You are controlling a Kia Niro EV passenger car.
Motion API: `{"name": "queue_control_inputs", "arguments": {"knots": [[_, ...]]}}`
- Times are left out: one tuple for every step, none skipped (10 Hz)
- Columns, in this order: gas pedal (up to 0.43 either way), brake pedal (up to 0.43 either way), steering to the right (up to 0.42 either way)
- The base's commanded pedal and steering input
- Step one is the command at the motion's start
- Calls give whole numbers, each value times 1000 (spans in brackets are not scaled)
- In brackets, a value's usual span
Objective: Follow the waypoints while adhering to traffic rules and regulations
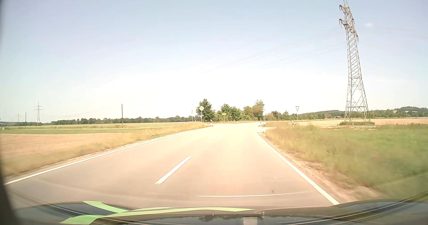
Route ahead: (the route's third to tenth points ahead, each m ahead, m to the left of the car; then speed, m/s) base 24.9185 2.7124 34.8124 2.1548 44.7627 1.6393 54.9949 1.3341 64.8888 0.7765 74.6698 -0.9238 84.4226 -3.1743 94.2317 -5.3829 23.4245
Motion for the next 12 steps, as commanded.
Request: {"name": "queue_control_inputs", "arguments": {"knots": [[110, 0, 15], [110, 0, 17], [110, 0, 17], [110, 0, 15], [118, 0, 13], [130, 0, 13], [130, 0, 13], [138, 0, 13], [138, 0, 13], [138, 0, 13], [138, 0, 13], [138, 0, 13]]}}
